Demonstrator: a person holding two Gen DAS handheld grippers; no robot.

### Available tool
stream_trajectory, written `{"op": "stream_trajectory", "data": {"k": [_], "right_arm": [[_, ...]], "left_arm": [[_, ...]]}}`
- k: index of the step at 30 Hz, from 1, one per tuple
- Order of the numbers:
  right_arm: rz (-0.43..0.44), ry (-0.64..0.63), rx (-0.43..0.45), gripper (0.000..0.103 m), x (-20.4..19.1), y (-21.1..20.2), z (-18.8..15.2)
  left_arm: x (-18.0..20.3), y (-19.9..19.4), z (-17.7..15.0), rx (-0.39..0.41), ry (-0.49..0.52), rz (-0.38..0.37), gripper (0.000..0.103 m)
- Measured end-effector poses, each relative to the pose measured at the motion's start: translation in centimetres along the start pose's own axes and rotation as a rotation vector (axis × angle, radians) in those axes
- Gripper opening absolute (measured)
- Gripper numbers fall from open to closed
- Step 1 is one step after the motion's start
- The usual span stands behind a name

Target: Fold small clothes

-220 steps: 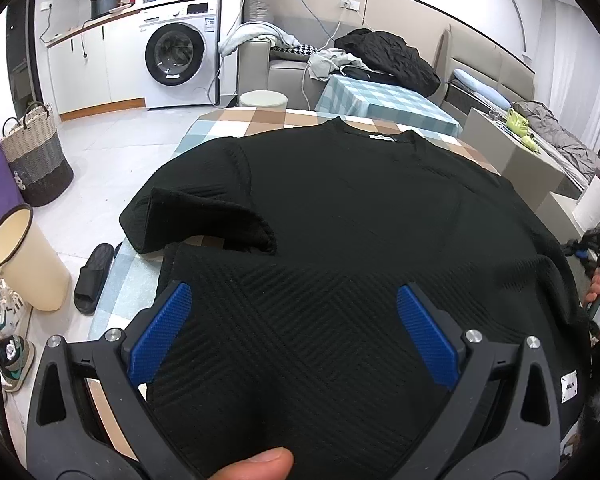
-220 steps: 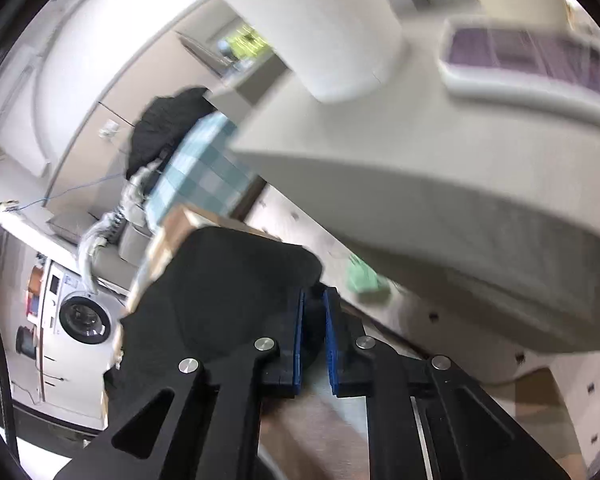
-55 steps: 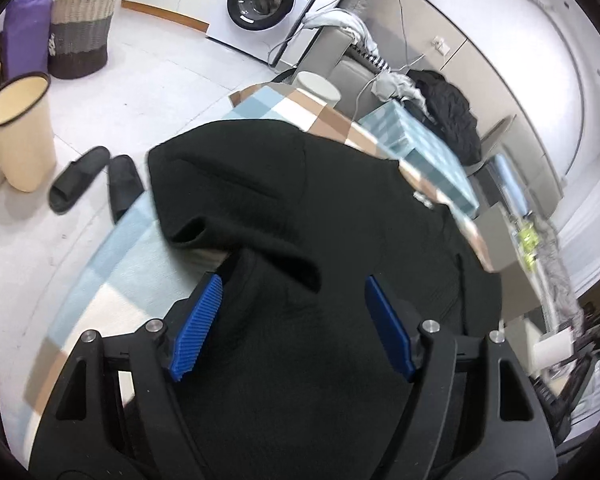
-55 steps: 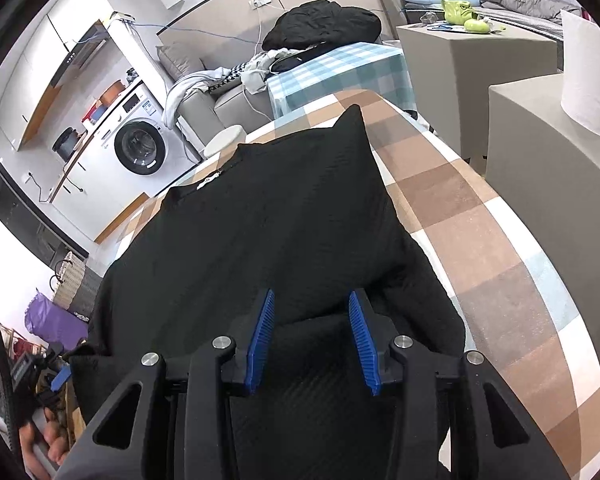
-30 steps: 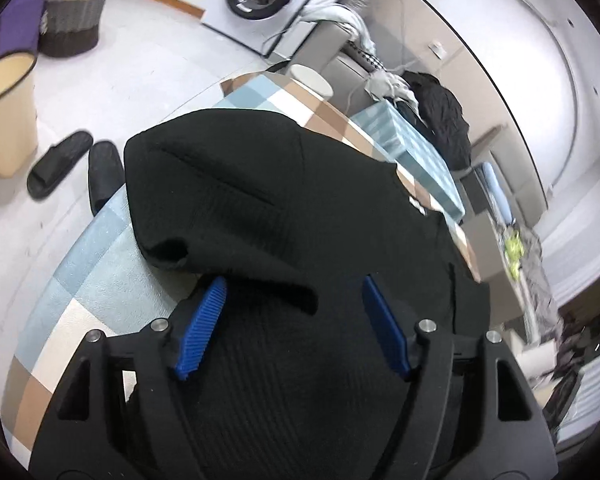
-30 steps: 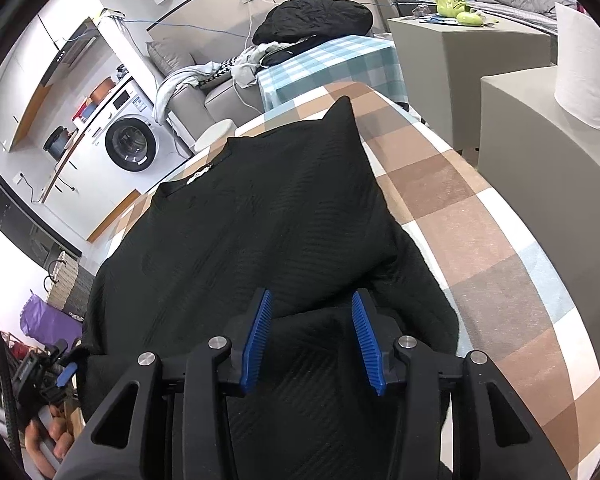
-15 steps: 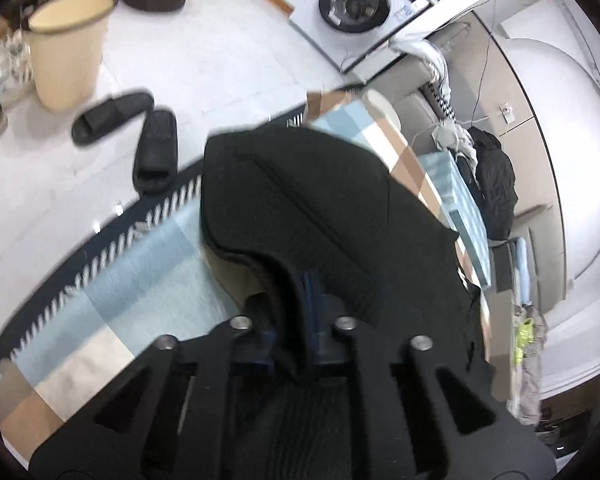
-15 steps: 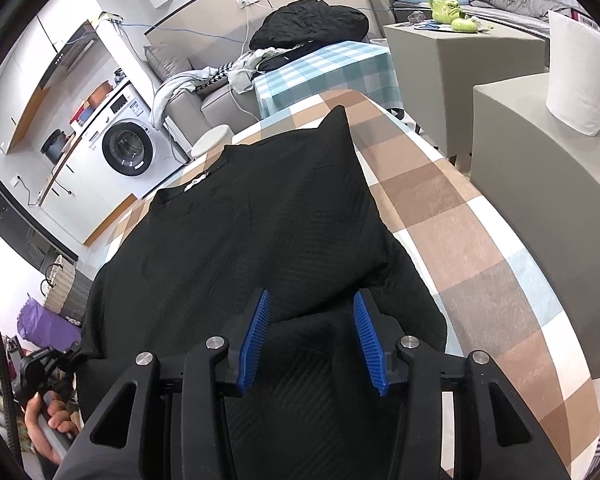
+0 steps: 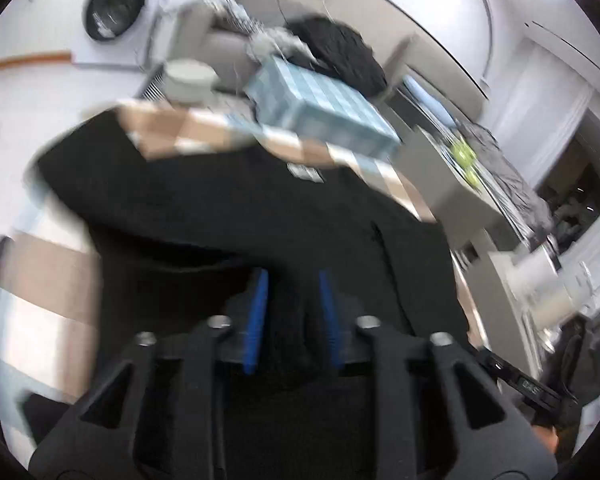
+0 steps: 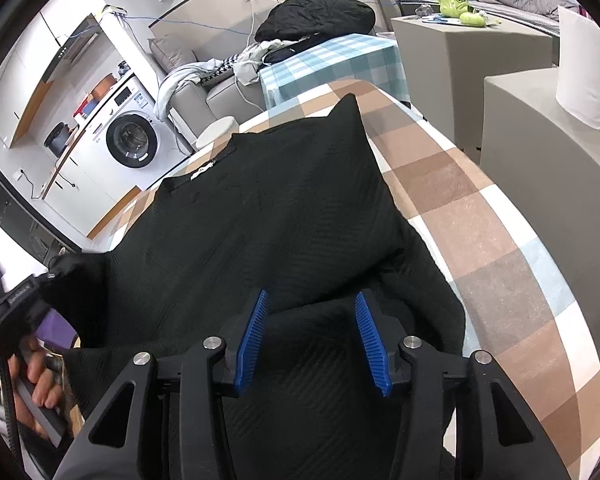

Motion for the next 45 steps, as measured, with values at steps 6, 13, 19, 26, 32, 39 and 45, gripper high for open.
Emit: {"op": "stream_trajectory", "data": {"k": [6, 13, 19, 26, 32, 39, 45], "right_arm": [[-0.018, 0.003, 0.002, 0.047, 0.4, -0.1, 0.0], [-0.017, 0.005, -0.016, 0.047, 0.8, 0.6, -0.3], [-0.018, -0.012, -0.001, 0.047, 1.2, -0.3, -0.3], [-0.02, -0.015, 0.014, 0.047, 2.9, -1.5, -0.8], [0.021, -0.019, 0.015, 0.047, 4.3, -2.9, -2.3], [0.06, -0.071, -0.011, 0.048, 5.0, -4.1, -5.3], [0.084, -0.094, -0.006, 0.051, 5.2, -5.3, -6.9]], "left_arm": [[-4.9, -1.4, -1.8, 0.026, -0.127, 0.03, 0.056], [-10.9, -4.2, -3.7, 0.074, -0.223, 0.126, 0.056], [-10.7, -6.0, -6.0, 0.072, -0.161, 0.203, 0.056], [-10.0, -8.6, -8.4, 0.102, -0.109, 0.265, 0.059], [-10.1, -10.1, -11.1, 0.089, -0.068, 0.294, 0.059], [-10.6, -11.1, -14.3, 0.066, -0.037, 0.317, 0.06], [-9.7, -12.9, -16.1, 0.093, -0.011, 0.326, 0.061]]}}
Point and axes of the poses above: each gripper's, at about its wrist camera, not at the fingertips, and y roughly the way its jaws point, x to its right, z to its top, the point moved 6 cm from there along y, roughly the way its jaws point, and after that the axes turned 4 degrees about -x, right-handed, at the moved point
